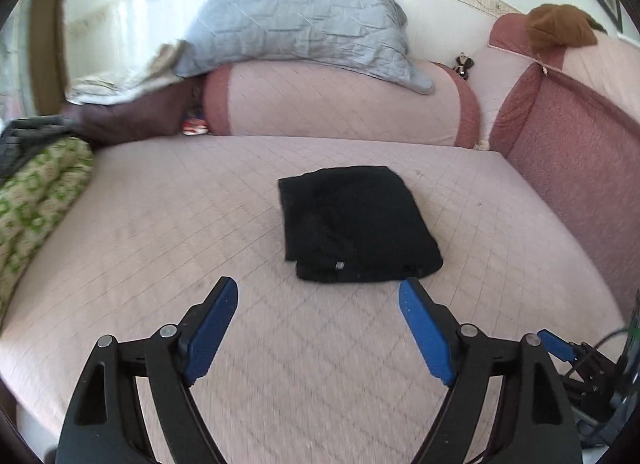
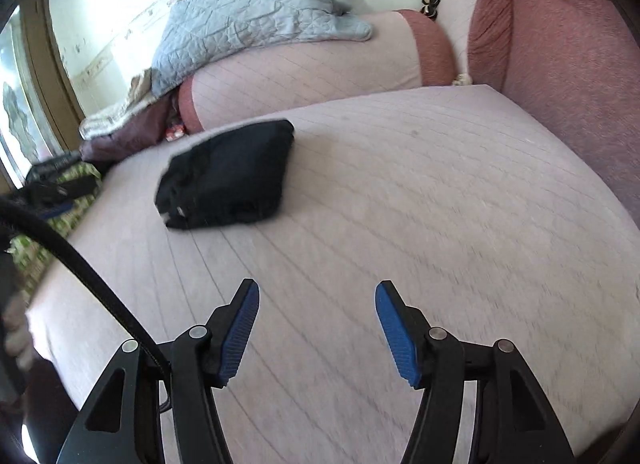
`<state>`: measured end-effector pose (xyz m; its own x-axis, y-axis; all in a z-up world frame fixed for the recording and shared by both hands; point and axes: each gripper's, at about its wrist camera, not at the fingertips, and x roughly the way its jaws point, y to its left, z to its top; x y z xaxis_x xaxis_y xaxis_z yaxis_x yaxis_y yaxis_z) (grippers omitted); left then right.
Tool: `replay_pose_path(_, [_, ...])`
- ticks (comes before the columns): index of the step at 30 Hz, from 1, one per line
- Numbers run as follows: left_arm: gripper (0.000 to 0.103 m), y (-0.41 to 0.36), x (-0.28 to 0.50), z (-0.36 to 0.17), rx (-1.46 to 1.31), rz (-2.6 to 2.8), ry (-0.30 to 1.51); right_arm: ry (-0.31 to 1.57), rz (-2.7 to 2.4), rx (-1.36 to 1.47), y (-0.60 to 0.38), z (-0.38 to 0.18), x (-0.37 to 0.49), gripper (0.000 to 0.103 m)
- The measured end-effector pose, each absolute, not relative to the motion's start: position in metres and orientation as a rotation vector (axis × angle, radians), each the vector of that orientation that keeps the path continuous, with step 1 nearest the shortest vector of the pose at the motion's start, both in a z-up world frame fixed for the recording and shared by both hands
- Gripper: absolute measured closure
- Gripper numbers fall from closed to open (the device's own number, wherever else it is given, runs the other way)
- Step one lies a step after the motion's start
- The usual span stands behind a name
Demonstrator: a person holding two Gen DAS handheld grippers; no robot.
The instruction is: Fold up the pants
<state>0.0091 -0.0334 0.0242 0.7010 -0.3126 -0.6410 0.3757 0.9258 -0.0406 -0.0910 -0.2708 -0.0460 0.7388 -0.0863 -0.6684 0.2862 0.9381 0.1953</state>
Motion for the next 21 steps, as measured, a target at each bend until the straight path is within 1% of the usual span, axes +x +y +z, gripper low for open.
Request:
replay_pose_path(3, [0.021, -0.030, -0.013, 0.017, 0.096, -0.331, 0.681, 0.720, -0.189, 0.370, -0.273, -0.048, -0.093, 0.037])
replay_pose_path(6, [0.021, -0.030, -0.024, 0.006, 0.094, -0.323, 0.717, 0.706, -0.180, 0.337, -0.266, -0.044, -0.093, 0.035])
replay_pose_path(12, [0.021, -0.032, -0.026, -0.004, 0.121, -0.310, 0.770, 0.720, -0.142, 0.276, -0.246, -0.047, -0.089, 0.034])
replay_pose_path(16, [0.021, -0.028, -0.023, -0.004, 0.091, -0.312, 0.794, 0.727, -0.154, 0.196, -0.233, -0.048, -0.087, 0.031])
replay_pose_path(21, [0.021, -0.023, -0.019, -0.007, 0.046, -0.335, 0.833, 0.745, -0.161, 0.200, -0.236, -0.053, -0.084, 0.031])
